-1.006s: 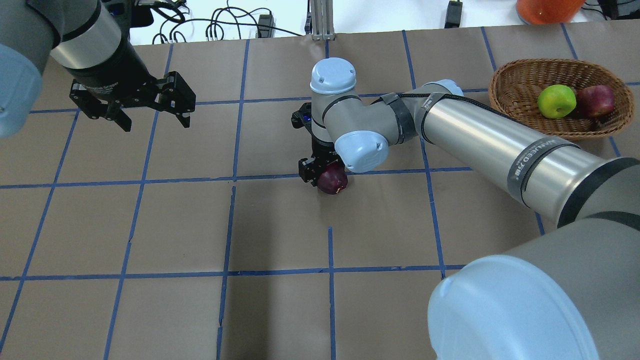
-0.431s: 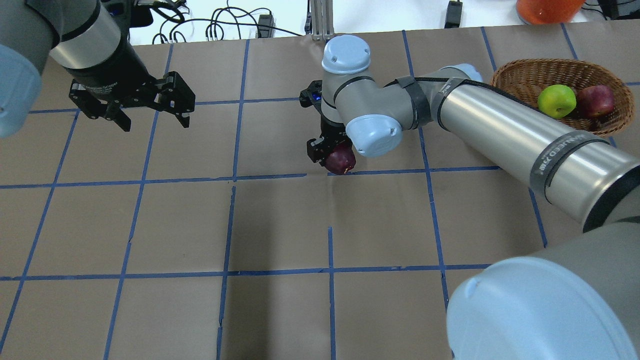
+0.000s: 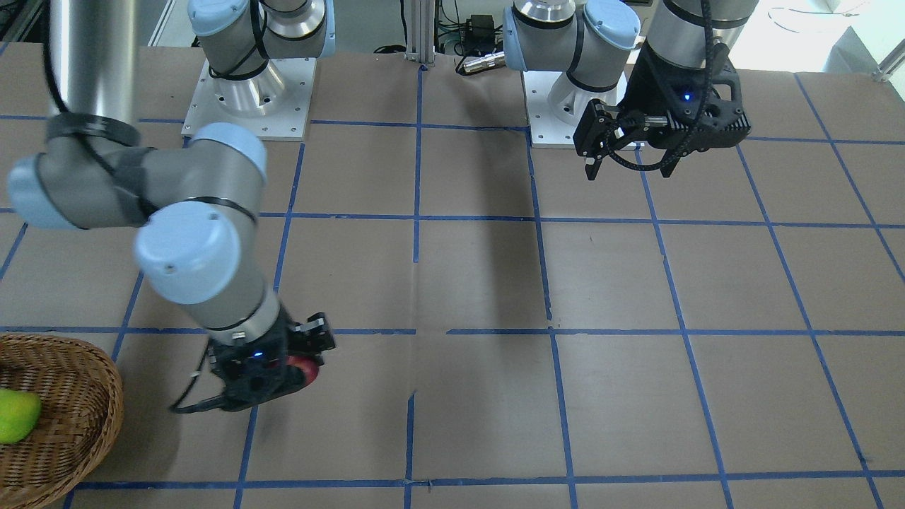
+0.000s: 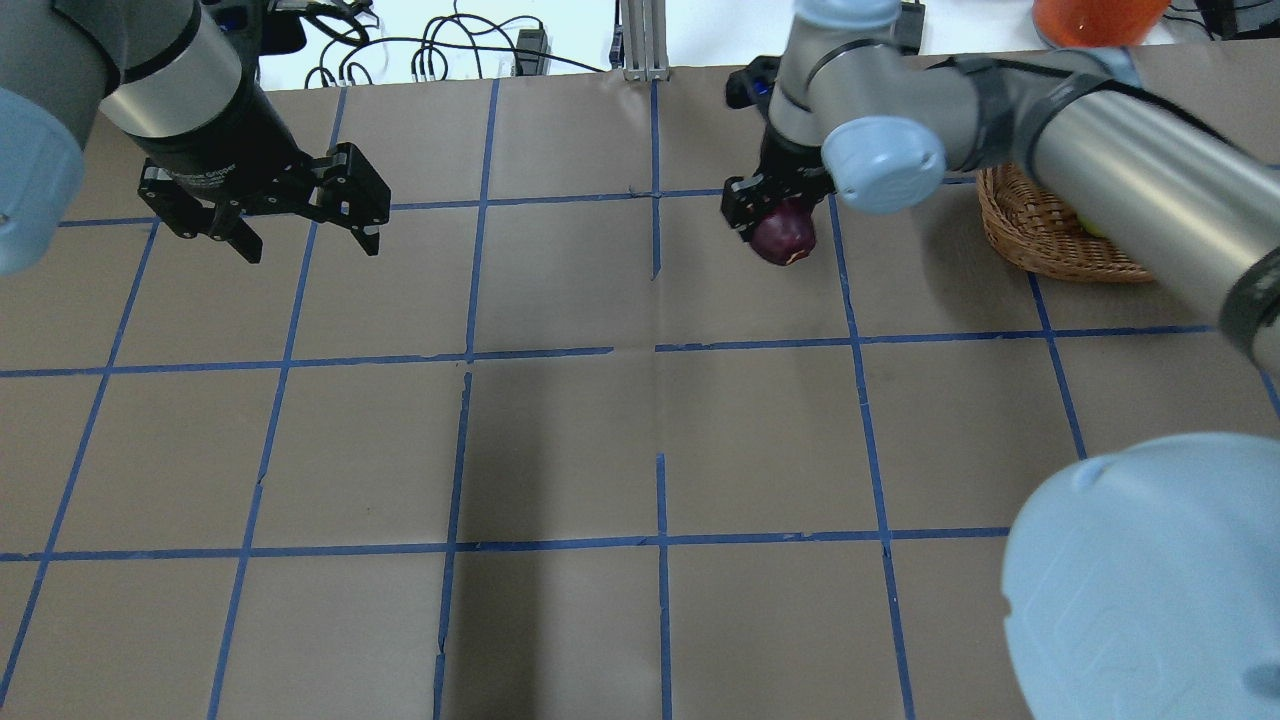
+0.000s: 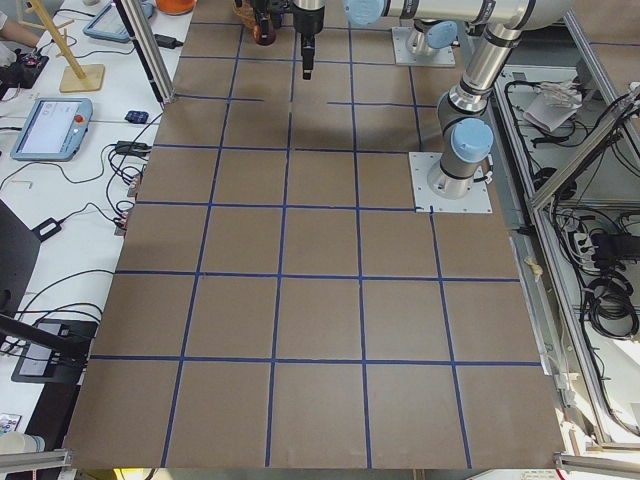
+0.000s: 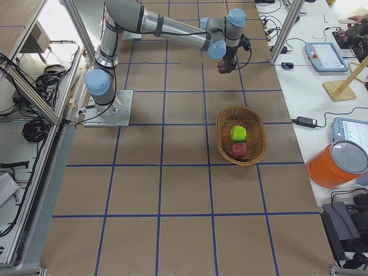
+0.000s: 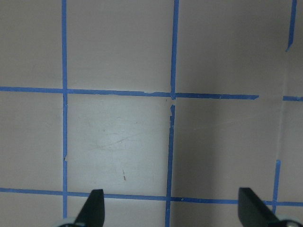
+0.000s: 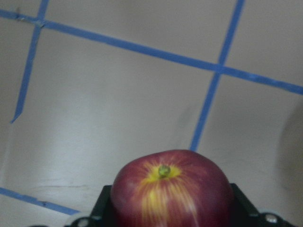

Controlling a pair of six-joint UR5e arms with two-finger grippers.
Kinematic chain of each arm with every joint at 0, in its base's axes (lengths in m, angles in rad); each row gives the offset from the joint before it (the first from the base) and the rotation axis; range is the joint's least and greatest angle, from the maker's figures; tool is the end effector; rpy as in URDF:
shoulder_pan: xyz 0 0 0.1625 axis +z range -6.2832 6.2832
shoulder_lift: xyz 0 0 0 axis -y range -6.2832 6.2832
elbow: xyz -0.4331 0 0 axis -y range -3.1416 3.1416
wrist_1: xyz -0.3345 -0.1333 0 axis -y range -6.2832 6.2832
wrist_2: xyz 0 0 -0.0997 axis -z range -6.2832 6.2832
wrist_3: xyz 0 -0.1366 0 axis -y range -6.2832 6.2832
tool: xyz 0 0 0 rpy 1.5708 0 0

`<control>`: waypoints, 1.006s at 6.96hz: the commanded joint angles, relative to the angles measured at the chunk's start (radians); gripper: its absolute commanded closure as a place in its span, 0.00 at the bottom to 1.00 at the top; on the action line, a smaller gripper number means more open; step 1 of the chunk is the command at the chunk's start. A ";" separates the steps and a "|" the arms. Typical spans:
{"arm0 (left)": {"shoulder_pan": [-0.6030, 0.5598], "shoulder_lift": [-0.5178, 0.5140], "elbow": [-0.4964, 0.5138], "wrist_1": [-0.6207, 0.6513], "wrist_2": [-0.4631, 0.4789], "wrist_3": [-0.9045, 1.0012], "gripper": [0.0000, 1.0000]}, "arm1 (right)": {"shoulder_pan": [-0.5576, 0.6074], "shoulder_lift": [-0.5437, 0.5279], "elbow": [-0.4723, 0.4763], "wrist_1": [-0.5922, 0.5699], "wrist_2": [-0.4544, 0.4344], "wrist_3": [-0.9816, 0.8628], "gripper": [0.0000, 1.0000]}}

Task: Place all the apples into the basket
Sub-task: 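Carry the dark red apple into the basket and open the right gripper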

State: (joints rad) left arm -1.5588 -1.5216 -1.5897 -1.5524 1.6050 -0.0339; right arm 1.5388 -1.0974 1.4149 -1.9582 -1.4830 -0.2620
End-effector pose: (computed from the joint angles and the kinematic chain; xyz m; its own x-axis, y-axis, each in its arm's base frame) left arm -0.1236 -0.4208 0.4737 -0.9983 -0.0475 -0.0325 -0.0458 0.9977 -0.0498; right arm 0.1252 -0.6285 0.3148 -0.9701 -0.2334 -0.0664 -0.2271 0.9697 -0.0901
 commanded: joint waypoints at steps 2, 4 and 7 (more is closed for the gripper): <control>0.000 0.000 0.000 0.000 0.000 0.000 0.00 | -0.218 0.054 -0.126 0.041 -0.046 -0.005 1.00; -0.001 0.000 -0.001 0.000 0.000 0.000 0.00 | -0.255 0.129 -0.146 0.027 -0.107 -0.044 1.00; -0.001 0.000 -0.001 0.000 0.000 0.000 0.00 | -0.330 0.154 -0.131 0.027 -0.112 -0.068 1.00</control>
State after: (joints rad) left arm -1.5599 -1.5217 -1.5903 -1.5524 1.6046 -0.0337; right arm 1.2332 -0.9559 1.2735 -1.9310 -1.5904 -0.3206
